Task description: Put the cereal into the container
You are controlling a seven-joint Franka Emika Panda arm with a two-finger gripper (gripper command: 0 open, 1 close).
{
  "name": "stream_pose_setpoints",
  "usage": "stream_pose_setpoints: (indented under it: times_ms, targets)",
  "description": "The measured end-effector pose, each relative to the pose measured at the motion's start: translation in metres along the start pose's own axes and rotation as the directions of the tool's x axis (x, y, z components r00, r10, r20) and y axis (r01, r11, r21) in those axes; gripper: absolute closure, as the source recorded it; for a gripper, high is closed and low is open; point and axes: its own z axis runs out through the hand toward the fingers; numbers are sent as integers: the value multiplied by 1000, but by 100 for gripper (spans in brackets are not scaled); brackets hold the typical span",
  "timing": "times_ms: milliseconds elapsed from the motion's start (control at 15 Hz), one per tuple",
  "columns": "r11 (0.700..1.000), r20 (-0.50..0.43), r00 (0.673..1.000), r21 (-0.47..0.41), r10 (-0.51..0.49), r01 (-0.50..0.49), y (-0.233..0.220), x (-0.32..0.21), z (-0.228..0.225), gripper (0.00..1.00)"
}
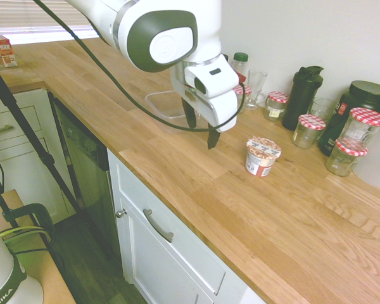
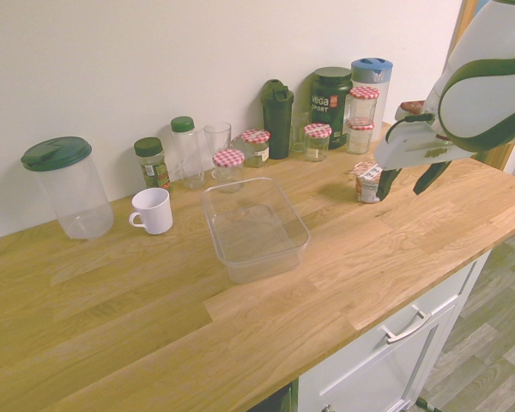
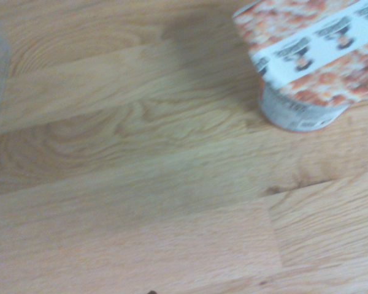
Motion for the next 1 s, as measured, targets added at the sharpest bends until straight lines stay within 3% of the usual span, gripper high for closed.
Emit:
stream_pose_setpoints:
  times_ms: [400, 1000]
  targets:
    - [996, 30, 996, -45, 81, -80, -13, 60, 14, 0]
    - [988, 98, 991, -136, 92, -78, -43, 90, 67, 0]
